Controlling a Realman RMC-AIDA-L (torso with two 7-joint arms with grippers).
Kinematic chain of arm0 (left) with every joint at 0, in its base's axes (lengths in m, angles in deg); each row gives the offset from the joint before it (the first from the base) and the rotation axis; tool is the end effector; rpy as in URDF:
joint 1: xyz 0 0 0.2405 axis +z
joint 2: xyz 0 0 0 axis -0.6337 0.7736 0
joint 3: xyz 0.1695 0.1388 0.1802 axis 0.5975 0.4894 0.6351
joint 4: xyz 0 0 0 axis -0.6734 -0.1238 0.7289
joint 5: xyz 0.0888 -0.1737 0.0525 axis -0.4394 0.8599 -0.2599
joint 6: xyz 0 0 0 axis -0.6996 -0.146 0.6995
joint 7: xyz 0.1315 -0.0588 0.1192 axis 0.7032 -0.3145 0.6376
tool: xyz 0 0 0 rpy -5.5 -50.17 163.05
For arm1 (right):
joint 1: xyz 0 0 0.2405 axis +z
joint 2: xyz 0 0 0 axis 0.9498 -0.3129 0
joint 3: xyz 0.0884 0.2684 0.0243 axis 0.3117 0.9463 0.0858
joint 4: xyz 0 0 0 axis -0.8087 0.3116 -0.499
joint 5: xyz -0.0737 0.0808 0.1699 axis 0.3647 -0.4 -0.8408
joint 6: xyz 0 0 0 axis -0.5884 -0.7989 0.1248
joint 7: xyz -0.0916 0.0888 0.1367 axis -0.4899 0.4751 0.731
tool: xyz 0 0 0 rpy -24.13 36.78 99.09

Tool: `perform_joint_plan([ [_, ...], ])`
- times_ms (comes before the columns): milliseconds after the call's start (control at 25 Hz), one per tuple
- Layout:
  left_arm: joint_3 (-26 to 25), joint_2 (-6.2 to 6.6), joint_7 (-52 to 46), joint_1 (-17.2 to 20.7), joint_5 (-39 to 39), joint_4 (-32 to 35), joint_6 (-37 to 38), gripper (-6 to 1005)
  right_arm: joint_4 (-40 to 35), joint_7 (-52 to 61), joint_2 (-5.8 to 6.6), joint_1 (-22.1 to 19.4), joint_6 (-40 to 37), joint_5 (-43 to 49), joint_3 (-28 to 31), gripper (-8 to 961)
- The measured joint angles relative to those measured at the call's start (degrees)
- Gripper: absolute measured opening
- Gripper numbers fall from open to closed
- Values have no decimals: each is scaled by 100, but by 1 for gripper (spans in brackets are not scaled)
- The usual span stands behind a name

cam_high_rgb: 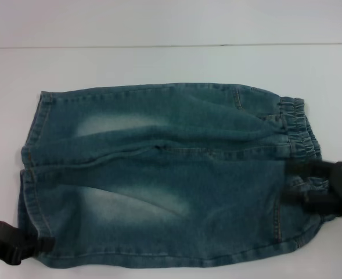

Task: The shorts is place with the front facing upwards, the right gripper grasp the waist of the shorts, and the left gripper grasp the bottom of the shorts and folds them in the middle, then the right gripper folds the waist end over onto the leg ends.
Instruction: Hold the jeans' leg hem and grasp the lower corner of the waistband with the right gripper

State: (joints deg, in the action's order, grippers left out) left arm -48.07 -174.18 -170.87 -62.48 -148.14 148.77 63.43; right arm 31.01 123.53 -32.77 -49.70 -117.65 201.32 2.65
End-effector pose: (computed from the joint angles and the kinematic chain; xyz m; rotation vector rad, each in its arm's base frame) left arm -0.3475 0.2583 -0.0240 -2.6525 -1.3554 -0.1601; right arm 0.2959 0.2780 -0.0172 -2.7160 0.9175 0.8884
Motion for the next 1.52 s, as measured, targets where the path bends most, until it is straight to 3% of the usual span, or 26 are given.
perform_joint_plan([
  [80,5,-6,2,-20,1,0,-1,6,-1,106,29,-64,246,2,354,909],
  [280,7,-11,14,-52,18,0,-10,5,5,299,61,-314,893,-17,1482,908],
  [360,7,-13,14,-62,30,6,2,4,7,451,80,-400,1064,5,1635,908],
  [640,4,-23,8,-106,51,69,11,3,8,860,122,-715,1247,196,1614,907],
  [960,3,-33,-40,-158,61,188,136,3,7,1078,215,-623,988,1239,1612,906],
  [1520,7,-31,-53,-175,62,177,136,2,12,1050,121,-374,1093,1354,1384,905],
])
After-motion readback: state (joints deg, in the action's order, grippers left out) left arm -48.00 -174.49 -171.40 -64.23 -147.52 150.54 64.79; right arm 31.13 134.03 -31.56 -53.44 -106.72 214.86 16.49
